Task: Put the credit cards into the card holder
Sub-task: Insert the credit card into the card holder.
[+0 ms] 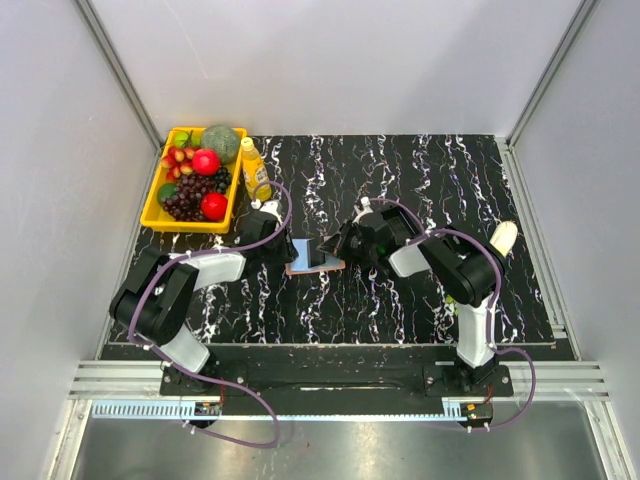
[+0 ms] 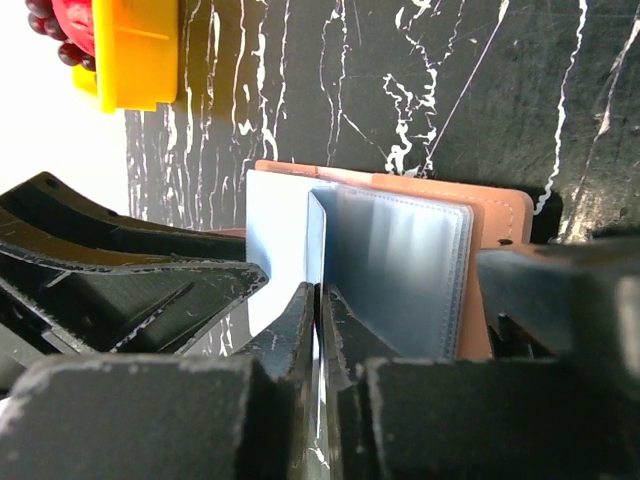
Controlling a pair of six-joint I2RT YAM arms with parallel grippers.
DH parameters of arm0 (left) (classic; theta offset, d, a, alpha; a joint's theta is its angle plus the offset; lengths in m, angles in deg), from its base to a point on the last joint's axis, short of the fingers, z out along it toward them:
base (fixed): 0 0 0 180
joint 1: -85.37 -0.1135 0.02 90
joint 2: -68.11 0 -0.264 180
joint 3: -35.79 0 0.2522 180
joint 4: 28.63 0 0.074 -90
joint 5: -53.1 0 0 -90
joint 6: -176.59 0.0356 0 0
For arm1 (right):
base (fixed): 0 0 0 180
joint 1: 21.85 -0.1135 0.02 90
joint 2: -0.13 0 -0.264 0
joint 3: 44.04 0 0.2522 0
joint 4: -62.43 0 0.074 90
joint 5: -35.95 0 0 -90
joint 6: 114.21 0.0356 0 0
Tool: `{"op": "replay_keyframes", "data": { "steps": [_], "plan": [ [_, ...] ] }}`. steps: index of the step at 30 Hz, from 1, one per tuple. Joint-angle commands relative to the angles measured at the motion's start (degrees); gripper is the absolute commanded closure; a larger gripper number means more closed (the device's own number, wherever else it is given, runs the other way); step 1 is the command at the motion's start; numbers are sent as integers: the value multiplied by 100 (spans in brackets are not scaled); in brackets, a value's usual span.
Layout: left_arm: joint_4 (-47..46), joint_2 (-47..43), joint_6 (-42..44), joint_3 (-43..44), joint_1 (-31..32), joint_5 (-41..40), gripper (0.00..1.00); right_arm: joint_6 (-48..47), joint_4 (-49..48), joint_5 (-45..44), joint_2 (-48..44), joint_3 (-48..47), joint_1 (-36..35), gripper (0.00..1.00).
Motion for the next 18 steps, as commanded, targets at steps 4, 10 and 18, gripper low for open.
{"op": "replay_keyframes", "data": {
  "steps": [4, 10, 18],
  "plan": [
    [388, 59, 53, -153, 37, 196, 66, -578, 1363, -461, -237, -287, -230, 76],
    [379, 76, 35, -153, 37, 222, 66, -1158, 2137, -681, -422, -691, -362, 65],
    [327, 50, 35, -171, 37, 240, 66, -1537, 2991, -1147, -387, -1149, -564, 43]
  ]
}}
